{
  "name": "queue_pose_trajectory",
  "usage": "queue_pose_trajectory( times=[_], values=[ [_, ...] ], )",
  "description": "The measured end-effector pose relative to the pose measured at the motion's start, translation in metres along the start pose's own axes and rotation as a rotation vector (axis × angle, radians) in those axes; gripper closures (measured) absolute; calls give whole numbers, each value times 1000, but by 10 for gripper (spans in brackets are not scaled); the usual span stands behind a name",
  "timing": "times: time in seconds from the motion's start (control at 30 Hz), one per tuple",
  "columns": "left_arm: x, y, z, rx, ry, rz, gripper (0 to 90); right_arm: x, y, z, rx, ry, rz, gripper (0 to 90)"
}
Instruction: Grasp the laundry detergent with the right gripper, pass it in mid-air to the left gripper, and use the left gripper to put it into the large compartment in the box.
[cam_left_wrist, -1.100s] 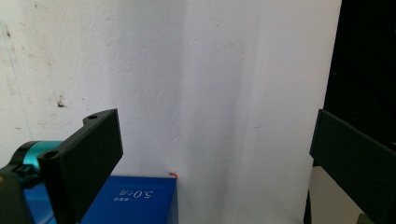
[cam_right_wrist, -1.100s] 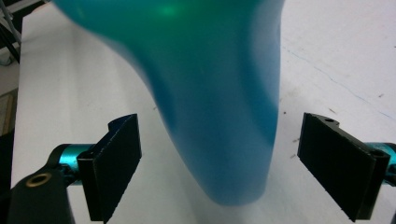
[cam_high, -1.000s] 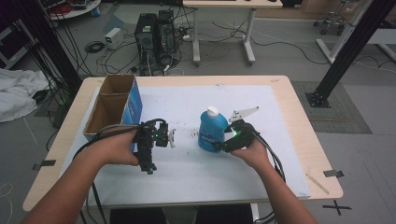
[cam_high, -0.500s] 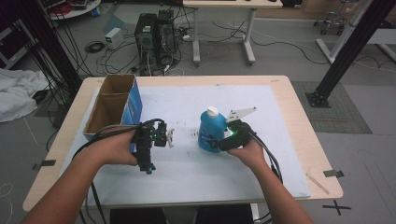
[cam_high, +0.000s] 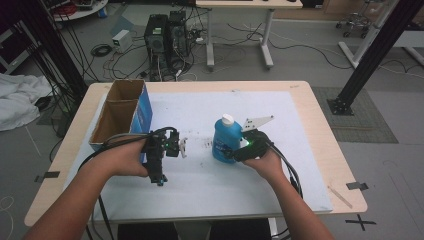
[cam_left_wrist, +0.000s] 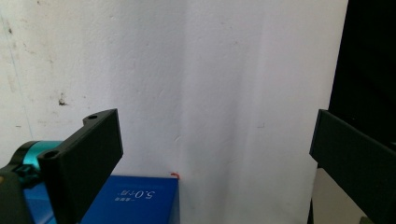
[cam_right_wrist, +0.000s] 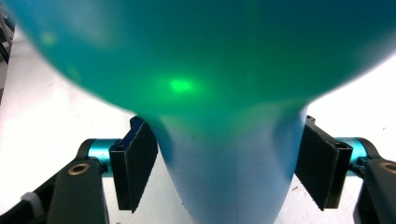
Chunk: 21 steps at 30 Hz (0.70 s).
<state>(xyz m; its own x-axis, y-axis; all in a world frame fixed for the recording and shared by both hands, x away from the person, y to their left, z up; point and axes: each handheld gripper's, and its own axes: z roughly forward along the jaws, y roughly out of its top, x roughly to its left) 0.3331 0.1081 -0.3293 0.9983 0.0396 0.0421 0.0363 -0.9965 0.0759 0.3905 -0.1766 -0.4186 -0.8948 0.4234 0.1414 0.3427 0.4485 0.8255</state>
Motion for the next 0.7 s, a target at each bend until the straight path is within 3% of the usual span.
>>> queue_pose_trajectory(
  times=[0.7],
  values=[
    [1,1,1,2,2,-2,25,0,-1,0,-28,-7,-23,386]
  ],
)
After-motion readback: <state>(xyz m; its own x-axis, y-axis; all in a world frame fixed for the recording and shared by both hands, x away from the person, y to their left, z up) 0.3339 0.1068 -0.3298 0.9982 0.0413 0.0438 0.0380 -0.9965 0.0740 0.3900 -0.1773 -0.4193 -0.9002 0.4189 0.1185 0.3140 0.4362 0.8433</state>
